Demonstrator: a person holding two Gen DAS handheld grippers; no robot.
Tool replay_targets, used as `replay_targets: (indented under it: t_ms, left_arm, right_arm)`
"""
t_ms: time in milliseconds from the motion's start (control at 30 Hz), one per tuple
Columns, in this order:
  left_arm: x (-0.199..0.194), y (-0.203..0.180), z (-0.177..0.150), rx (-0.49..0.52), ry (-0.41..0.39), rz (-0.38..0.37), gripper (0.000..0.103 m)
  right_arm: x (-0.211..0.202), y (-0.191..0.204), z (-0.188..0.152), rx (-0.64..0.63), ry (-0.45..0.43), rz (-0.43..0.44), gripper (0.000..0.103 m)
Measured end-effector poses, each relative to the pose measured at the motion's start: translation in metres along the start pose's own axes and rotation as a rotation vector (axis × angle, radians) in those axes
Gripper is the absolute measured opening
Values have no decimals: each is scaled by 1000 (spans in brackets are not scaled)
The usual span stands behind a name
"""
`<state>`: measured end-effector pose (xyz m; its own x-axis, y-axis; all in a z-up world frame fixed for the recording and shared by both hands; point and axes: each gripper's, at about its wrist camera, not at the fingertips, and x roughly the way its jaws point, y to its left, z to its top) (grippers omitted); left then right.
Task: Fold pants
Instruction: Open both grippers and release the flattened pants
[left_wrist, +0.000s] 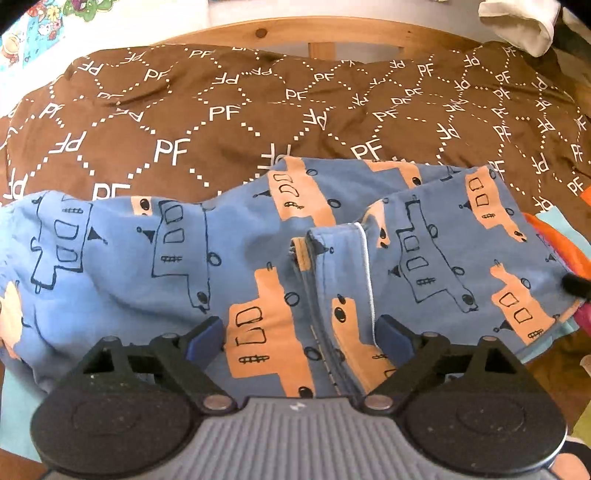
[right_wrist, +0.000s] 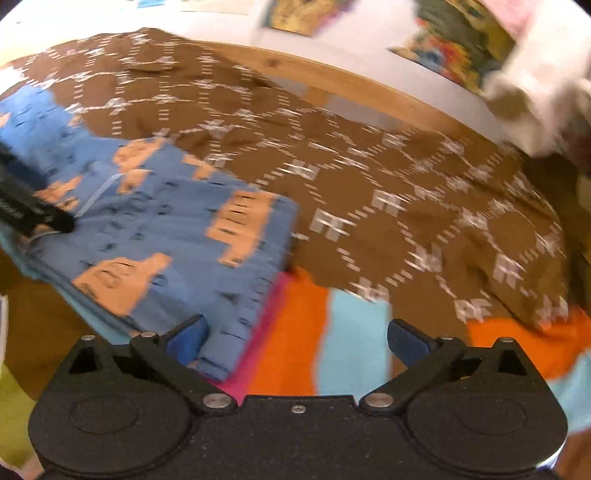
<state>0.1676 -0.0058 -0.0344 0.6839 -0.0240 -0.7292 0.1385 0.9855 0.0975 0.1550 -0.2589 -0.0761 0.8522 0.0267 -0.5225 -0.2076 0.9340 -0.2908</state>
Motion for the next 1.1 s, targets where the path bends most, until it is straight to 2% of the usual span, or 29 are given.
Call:
replay_targets:
  t_ms: [100,133,233,367,433,467,533,700,800,833,1000,1100]
  left_arm:
    - [-7,2,6,-11,15,4,93]
    - [-12,5,9,-36,7,0,94]
    - [-17,14,21,-81,-84,-49,101]
    - [8,8,46,-61,-107,16,101]
    - [29,3,54,-33,-62,104,98]
    - [37,5,55,-43,-34,119,99]
    - [39,12,54,-102,-32,95,101]
    - [37,22,45,-81,-35,86,102]
    - [33,26,45,-104,-17,89,101]
    - [29,25,45,-113,-4,85,102]
    - [5,16,36,-126,26,52,103]
    - [-4,7,24,-160,66,27,103]
  right_arm:
    - [1,-8,-3,-23,26,-124,102]
    - [-1,-10,-1,-31,3,-157,101]
    - [-2,-12,18,0,-117,-86,102]
    - [24,11,50,-88,-260,53,102]
    - [50,21,58,-160,-231,77,102]
    - [66,23,60,-188,-203,63,101]
    - [86,14,60,-180,-161,32,101]
    - [97,-34,56,-22,-80,31,102]
    - [82,-38,56,-33,-68,-79,101]
    - [72,-36,54,-50,-68,-85,101]
    - [17,-19,51,-23,-59,62,102]
    - [-4,0,42,-66,-32,90,102]
